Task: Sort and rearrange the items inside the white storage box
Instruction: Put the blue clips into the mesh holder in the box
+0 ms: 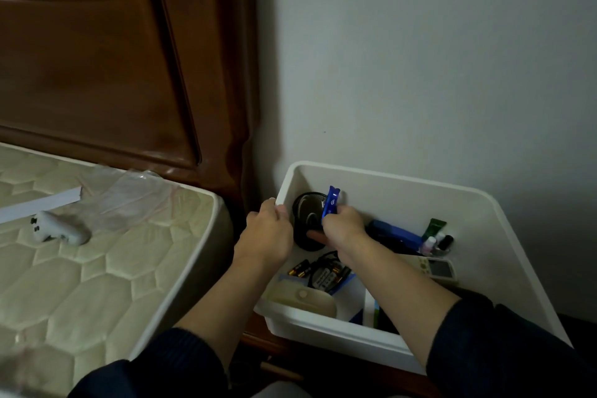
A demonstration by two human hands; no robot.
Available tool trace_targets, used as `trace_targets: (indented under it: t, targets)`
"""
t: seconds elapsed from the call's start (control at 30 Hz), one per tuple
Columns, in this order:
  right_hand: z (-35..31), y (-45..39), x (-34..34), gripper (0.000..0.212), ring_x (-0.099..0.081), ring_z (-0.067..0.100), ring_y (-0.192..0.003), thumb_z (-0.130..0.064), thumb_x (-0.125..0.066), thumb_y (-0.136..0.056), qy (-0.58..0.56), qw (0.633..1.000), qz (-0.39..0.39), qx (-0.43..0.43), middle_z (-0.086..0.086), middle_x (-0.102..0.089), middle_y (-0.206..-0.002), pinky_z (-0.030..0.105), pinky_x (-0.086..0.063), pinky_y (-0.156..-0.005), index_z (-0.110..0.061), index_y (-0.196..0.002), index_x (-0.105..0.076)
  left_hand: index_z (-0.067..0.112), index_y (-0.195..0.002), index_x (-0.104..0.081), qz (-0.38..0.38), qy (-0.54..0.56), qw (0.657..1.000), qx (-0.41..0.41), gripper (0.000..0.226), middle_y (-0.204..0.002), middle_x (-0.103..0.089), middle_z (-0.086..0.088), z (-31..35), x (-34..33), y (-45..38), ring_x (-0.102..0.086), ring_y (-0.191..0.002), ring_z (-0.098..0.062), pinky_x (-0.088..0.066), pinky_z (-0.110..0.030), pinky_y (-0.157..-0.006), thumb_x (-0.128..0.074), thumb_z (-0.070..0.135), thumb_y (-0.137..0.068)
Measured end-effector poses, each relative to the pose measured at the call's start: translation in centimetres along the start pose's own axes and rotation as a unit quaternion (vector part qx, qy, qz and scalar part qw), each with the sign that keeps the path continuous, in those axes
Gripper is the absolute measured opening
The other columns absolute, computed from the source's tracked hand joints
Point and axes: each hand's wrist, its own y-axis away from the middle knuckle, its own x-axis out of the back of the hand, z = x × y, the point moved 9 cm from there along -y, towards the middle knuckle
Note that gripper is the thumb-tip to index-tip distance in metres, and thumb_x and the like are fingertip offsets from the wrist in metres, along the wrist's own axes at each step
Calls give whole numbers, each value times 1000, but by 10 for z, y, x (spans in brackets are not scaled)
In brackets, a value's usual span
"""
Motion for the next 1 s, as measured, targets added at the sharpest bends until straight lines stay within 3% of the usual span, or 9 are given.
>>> trace_targets:
  t: [0.17,0.3,0.4,0.53,0.63,0.73,0.77,0.9,1.0]
  targets:
    - [-5,4,-1,48,-68,34,-111,11,-47,-100,19,999,-44,-1,15,-59,-136,45,-65,-86,-11,-142,-55,19,-145,-46,-3,-11,1000,2,45,-135,-51,-16,-1,-1,0,-55,-113,-33,-46,-53,-103,-23,40,-112]
    - [-11,17,5,46,-67,37,-116,-2,-54,-104,20,995,-86,-37,21,-57,-140,47,-62,-94,-6,-148,-44,18,-144,-46,10,-22,1000,4,44,-135,-51,-17,-1,-1,-2,-51,-107,-29,-43,-45,-94,-24,39,-112]
    - [-28,37,24,44,-75,32,-100,-13,-57,-105,87,992,-90,-18,19,-68,-120,40,-65,-83,-5,-147,-45,20,-152,-41,38,-44,998,2,46,-142,-47,-16,2,4,2,-50,-122,-34,-40,-45,-96,-28,38,-112]
    - [-47,68,47,42,-74,22,-93,-24,-56,-106,235,965,-92,64,-2,-62,-102,33,-64,-76,-18,-147,-50,18,-151,-41,106,-10,994,-5,45,-150,-41,-15,7,21,15,-42,-135,-35,-39,-51,-109,-43,34,-109]
    - [-32,99,37,33,-72,11,-98,-28,-67,-99,362,905,-199,99,-8,-68,-113,22,-59,-71,-29,-132,-63,16,-144,-48,162,26,986,-41,41,-144,-46,-14,13,37,34,-45,-130,-32,-43,-47,-106,-53,23,-103]
    - [-9,118,21,45,-65,7,-111,-41,-73,-93,517,801,-253,165,-11,-67,-126,25,-55,-91,-30,-135,-64,16,-144,-47,161,-14,984,-72,49,-142,-46,-12,15,35,53,-45,-129,-30,-44,-44,-103,-58,14,-96]
    - [-5,120,17,44,-64,8,-111,-43,-73,-92,533,789,-250,175,-11,-68,-126,29,-55,-96,-31,-134,-65,16,-144,-45,157,-36,984,-75,50,-142,-46,-12,14,31,58,-45,-129,-30,-44,-44,-102,-58,14,-95]
    - [4,118,10,41,-65,9,-108,-38,-77,-89,493,818,-258,146,-10,-70,-120,27,-54,-92,-29,-128,-68,17,-143,-44,176,-153,969,-78,49,-137,-49,-10,9,21,75,-51,-126,-29,-52,-43,-97,-56,22,-96]
    - [11,108,7,41,-65,11,-109,-31,-79,-87,503,816,-250,135,-8,-69,-120,32,-56,-96,-30,-126,-68,20,-144,-42,189,-191,959,-89,47,-137,-50,-7,13,20,78,-53,-124,-26,-54,-41,-95,-53,24,-99]
